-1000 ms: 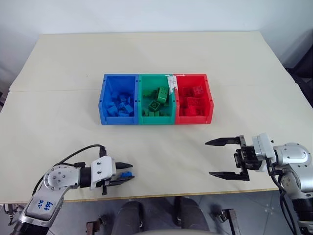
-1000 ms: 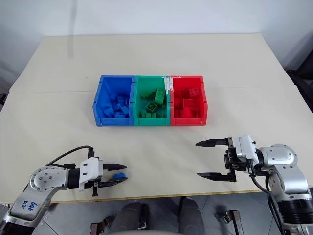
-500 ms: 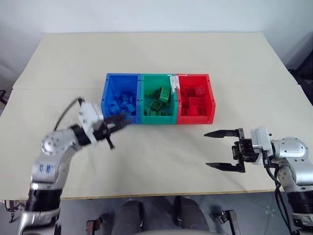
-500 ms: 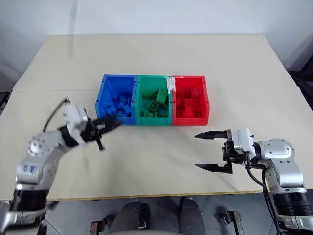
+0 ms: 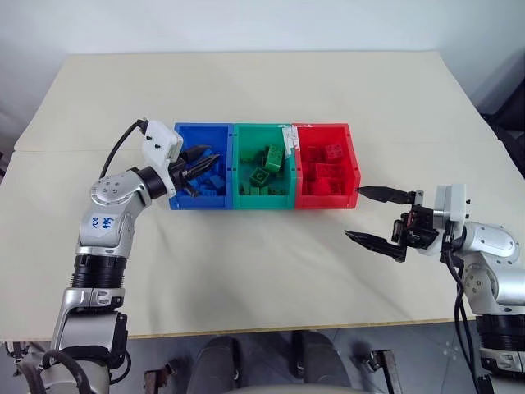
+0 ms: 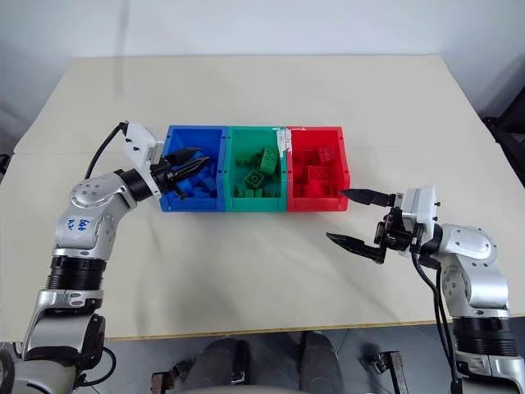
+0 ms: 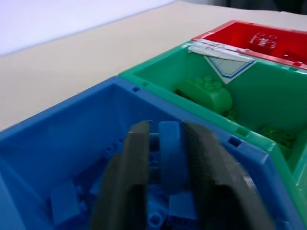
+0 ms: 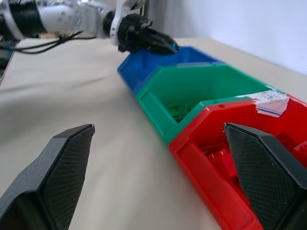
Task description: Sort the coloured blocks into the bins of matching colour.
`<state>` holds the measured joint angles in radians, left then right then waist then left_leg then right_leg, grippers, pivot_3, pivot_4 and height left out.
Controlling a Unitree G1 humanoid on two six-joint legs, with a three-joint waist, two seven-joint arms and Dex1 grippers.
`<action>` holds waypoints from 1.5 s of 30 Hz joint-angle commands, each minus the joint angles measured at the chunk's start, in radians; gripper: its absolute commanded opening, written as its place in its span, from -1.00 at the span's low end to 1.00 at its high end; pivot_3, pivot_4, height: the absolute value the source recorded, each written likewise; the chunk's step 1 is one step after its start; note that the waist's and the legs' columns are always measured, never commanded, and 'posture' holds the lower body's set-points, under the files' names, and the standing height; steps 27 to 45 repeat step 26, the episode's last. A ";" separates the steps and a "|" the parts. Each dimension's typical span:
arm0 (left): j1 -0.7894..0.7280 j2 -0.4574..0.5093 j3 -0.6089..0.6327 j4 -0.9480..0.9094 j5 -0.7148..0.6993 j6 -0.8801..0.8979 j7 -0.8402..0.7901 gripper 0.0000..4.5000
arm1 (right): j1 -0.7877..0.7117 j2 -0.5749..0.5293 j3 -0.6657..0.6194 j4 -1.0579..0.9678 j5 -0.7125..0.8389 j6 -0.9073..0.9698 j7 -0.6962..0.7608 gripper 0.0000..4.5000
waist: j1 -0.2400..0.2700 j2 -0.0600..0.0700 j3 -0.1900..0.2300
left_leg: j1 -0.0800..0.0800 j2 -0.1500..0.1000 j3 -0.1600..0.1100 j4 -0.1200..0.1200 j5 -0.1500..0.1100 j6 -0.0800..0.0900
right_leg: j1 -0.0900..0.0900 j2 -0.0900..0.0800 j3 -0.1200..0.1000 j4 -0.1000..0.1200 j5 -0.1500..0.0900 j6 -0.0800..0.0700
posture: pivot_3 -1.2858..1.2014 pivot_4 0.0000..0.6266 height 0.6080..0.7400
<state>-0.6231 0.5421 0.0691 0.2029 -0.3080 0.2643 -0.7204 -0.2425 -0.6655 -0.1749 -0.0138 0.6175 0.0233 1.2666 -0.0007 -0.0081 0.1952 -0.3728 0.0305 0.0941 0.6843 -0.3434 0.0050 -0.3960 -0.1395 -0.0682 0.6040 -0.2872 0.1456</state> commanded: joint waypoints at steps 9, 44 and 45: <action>0.283 0.142 0.209 -0.249 -0.101 -0.058 -0.123 0.26 | 0.030 0.005 -0.046 -0.040 0.025 -0.010 -0.007 1.00 | -0.002 0.000 0.000 | 0.000 0.001 0.000 0.000 0.000 0.000 | 0.000 0.000 0.000 0.000 0.000 0.000 | 0.03 -0.52 1.00; 0.699 0.178 0.295 -0.408 -0.076 -0.144 -0.153 0.26 | 0.029 -0.030 -0.016 0.138 -0.060 -0.135 0.184 1.00 | -0.003 0.000 0.000 | 0.002 0.002 -0.001 -0.001 -0.002 0.000 | 0.000 -0.005 0.000 0.003 0.000 -0.001 | 0.03 -0.52 1.00; 0.699 0.178 0.295 -0.408 -0.076 -0.144 -0.153 0.26 | 0.029 -0.030 -0.016 0.138 -0.060 -0.135 0.184 1.00 | -0.003 0.000 0.000 | 0.002 0.002 -0.001 -0.001 -0.002 0.000 | 0.000 -0.005 0.000 0.003 0.000 -0.001 | 0.03 -0.52 1.00</action>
